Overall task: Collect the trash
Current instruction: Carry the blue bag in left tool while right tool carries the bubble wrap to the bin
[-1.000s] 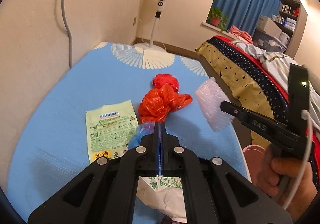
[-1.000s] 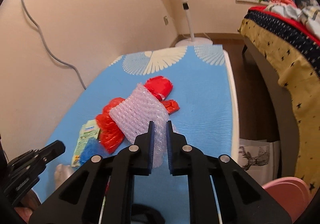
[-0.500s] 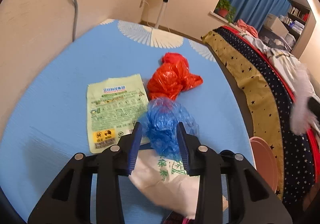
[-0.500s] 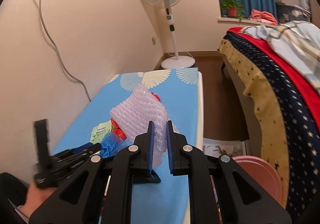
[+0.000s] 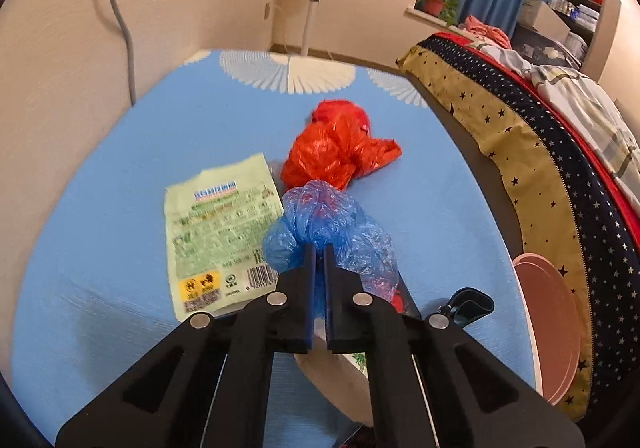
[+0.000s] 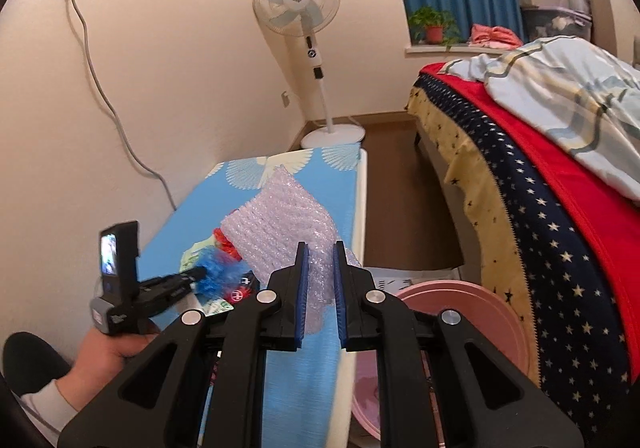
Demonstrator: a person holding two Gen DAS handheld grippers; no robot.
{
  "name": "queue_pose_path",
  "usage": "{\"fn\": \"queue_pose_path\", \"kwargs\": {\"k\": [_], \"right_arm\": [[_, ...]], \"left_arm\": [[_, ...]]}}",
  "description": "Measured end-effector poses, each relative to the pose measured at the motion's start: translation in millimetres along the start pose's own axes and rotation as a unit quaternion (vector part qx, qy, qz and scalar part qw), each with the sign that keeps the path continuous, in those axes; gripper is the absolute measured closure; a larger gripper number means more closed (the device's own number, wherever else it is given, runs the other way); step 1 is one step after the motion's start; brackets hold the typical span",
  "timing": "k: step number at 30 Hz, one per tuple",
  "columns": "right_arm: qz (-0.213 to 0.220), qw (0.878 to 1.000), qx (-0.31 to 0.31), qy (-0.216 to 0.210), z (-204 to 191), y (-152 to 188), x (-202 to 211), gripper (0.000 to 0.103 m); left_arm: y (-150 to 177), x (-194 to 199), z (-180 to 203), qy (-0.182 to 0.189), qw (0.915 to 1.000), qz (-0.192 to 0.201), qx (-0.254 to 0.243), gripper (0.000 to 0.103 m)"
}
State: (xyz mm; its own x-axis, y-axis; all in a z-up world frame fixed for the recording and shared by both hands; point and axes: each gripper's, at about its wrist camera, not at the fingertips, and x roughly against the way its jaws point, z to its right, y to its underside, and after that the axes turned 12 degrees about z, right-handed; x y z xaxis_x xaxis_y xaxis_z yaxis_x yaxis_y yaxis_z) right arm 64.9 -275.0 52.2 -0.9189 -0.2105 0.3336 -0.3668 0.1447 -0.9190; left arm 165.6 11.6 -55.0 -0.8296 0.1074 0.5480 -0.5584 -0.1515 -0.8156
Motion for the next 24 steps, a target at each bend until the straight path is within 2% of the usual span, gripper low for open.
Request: {"fn": "queue_pose_path", "kwargs": {"k": [8,14,24], "right_arm": [[0.018,0.999,0.01,0.03,2.8,9.4,9.8,0.091],[0.032,0.998,0.01,0.05,7.2,9.6,19.2,0.091],[0.047,0.996,0.02,0.079,10.2,9.6,29.3,0.091]], "left_arm": [[-12.8,40.1,-2.0,-0.001,0.9982,0.06,0.002,0.1],[-17.5,63.6,9.9,0.011,0.9961,0.088,-0.009,0.1],[-18.2,81.4,30.0,0.035,0.9938,0.103,-0.019,0.1]]}}
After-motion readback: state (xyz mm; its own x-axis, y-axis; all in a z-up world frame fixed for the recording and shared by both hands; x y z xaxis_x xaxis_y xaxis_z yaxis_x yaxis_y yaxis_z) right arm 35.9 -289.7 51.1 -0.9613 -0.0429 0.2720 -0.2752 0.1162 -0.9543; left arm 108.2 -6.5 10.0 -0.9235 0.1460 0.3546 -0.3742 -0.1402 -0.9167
